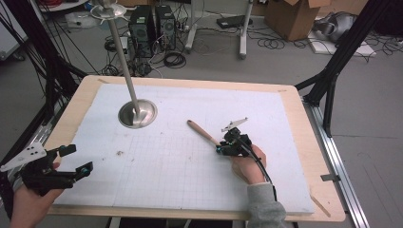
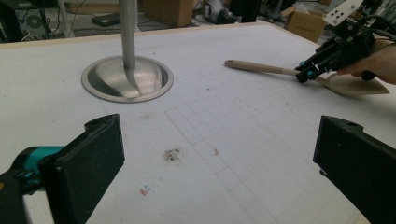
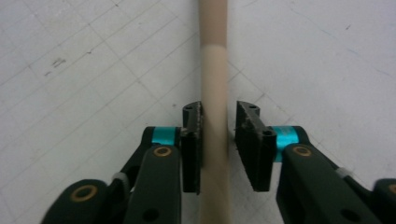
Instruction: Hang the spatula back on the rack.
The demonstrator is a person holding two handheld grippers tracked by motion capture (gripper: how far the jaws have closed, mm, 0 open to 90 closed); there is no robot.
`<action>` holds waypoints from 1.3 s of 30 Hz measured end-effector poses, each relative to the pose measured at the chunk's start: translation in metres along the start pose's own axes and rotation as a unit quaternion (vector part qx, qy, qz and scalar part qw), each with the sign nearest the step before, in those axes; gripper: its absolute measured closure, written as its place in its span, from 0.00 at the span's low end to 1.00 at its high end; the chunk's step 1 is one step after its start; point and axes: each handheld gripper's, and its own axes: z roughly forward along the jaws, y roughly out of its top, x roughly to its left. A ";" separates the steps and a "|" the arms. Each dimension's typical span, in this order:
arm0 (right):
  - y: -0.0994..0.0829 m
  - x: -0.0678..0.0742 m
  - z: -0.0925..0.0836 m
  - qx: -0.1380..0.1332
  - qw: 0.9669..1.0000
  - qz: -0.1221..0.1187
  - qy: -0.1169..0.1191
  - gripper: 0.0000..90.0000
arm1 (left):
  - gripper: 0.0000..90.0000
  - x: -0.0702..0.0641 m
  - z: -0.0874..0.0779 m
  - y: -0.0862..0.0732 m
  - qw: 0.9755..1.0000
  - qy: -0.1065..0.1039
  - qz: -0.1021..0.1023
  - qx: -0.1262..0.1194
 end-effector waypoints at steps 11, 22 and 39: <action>0.001 0.002 0.000 0.002 1.000 0.005 -0.001 0.87 | 0.03 0.000 0.002 -0.001 1.000 0.000 0.000 0.003; 0.001 0.003 -0.007 -0.006 1.000 0.011 0.002 0.87 | 0.03 0.000 0.003 -0.001 1.000 -0.001 0.000 0.005; 0.006 0.004 -0.033 -0.076 0.997 0.021 0.026 0.87 | 0.03 0.000 0.003 -0.001 1.000 0.000 0.001 0.006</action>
